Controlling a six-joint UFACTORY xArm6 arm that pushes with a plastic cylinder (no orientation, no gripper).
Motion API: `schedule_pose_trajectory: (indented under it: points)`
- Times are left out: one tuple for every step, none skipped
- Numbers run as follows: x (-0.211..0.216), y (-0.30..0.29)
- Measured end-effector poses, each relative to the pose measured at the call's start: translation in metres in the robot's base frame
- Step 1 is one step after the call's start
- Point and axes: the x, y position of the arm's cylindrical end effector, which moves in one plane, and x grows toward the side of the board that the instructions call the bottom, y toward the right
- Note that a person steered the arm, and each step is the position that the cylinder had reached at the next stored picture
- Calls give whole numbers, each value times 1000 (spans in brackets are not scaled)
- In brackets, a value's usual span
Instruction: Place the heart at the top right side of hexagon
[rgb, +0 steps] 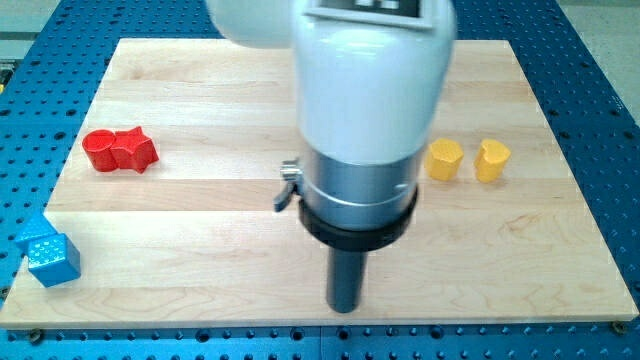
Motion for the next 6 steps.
schedule_pose_trajectory:
  points:
    - [-3,24]
    - [-33,28]
    - [-74,93]
    - [-110,154]
    - [-148,177]
    - [-179,213]
